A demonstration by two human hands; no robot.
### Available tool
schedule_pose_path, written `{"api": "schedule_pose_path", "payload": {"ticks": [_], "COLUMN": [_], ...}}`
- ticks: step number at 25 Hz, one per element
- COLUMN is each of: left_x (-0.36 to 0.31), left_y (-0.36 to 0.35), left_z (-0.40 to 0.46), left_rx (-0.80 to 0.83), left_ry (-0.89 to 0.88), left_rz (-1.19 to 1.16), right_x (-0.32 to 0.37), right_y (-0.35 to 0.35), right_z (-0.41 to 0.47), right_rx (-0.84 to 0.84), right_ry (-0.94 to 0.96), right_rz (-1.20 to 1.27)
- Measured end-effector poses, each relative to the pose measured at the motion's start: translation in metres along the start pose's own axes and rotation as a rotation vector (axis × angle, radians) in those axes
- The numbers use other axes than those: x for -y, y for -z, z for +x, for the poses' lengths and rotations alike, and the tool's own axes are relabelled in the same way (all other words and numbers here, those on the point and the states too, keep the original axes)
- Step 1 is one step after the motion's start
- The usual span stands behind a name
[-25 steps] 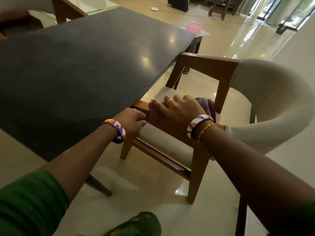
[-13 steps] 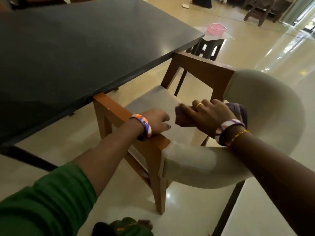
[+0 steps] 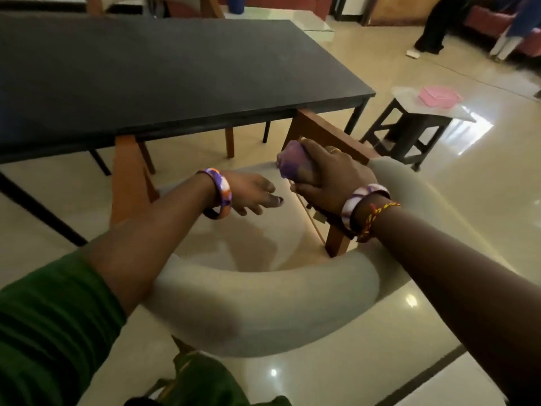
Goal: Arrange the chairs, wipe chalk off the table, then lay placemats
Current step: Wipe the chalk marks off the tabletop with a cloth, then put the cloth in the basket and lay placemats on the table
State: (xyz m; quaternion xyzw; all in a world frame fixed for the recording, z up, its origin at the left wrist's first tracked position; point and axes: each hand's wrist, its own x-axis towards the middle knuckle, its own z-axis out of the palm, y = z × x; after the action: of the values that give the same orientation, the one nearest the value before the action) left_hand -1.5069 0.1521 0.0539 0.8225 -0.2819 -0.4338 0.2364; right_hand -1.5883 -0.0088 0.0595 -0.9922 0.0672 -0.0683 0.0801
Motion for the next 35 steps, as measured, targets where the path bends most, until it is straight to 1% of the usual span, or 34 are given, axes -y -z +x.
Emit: {"api": "schedule_pose_path", "payload": {"ticks": [2,3,5,7,8,11,12,13,15,17,19,21,22,26,28,30,31,32,35], "left_x": [-0.021,-0.031,-0.049,-0.062,-0.064,-0.066,-0.067,-0.072,-0.087,-0.106,-0.122,-0.133,-0.138,-0.163,-0.183,-0.209,-0.221,-0.235,-0.282], "left_y": [-0.015,-0.023,-0.038,-0.049,-0.052,-0.050,-0.047,-0.045,-0.040,-0.035,-0.032,-0.027,-0.023,-0.007,-0.003,-0.001,0.000,0.000,-0.002], "left_z": [-0.002,-0.002,0.001,0.008,0.012,0.021,0.026,0.032,0.042,0.055,0.070,0.083,0.089,0.114,0.136,0.168,0.188,0.208,0.281], "left_rx": [-0.109,-0.187,-0.298,-0.336,-0.359,-0.465,-0.505,-0.544,-0.615,-0.679,-0.747,-0.799,-0.823,-0.853,-0.857,-0.884,-0.918,-0.957,-1.026], "left_ry": [0.023,0.030,0.065,0.079,0.084,0.117,0.125,0.124,0.133,0.147,0.144,0.106,0.084,-0.131,-0.188,-0.169,-0.137,-0.102,0.012], "left_rz": [-0.137,-0.262,-0.603,-0.887,-0.953,-1.001,-1.017,-1.028,-0.943,-0.819,-0.795,-0.856,-0.895,-1.099,-1.186,-1.224,-1.242,-1.261,-1.241], "right_x": [-0.016,-0.022,-0.028,-0.029,-0.030,-0.032,-0.035,-0.041,-0.052,-0.065,-0.085,-0.106,-0.113,-0.155,-0.190,-0.234,-0.261,-0.289,-0.381], "right_y": [0.002,0.001,-0.002,-0.005,-0.006,-0.001,0.001,0.001,0.003,0.013,0.021,0.025,0.028,0.018,0.013,0.014,0.017,0.019,0.029], "right_z": [0.000,0.000,0.004,0.012,0.018,0.029,0.032,0.038,0.051,0.060,0.073,0.085,0.091,0.128,0.151,0.172,0.183,0.194,0.229], "right_rx": [0.054,0.084,0.145,0.261,0.338,0.549,0.605,0.637,0.616,0.577,0.571,0.553,0.549,0.713,0.771,0.857,0.881,0.891,0.826], "right_ry": [-0.015,-0.024,-0.041,-0.103,-0.176,-0.449,-0.481,-0.458,-0.380,-0.311,-0.266,-0.205,-0.208,-0.108,-0.096,-0.087,-0.083,-0.072,0.036], "right_rz": [0.276,0.403,0.588,0.765,0.866,1.221,1.313,1.359,1.374,1.324,1.351,1.403,1.415,1.527,1.654,1.739,1.740,1.707,1.433]}}
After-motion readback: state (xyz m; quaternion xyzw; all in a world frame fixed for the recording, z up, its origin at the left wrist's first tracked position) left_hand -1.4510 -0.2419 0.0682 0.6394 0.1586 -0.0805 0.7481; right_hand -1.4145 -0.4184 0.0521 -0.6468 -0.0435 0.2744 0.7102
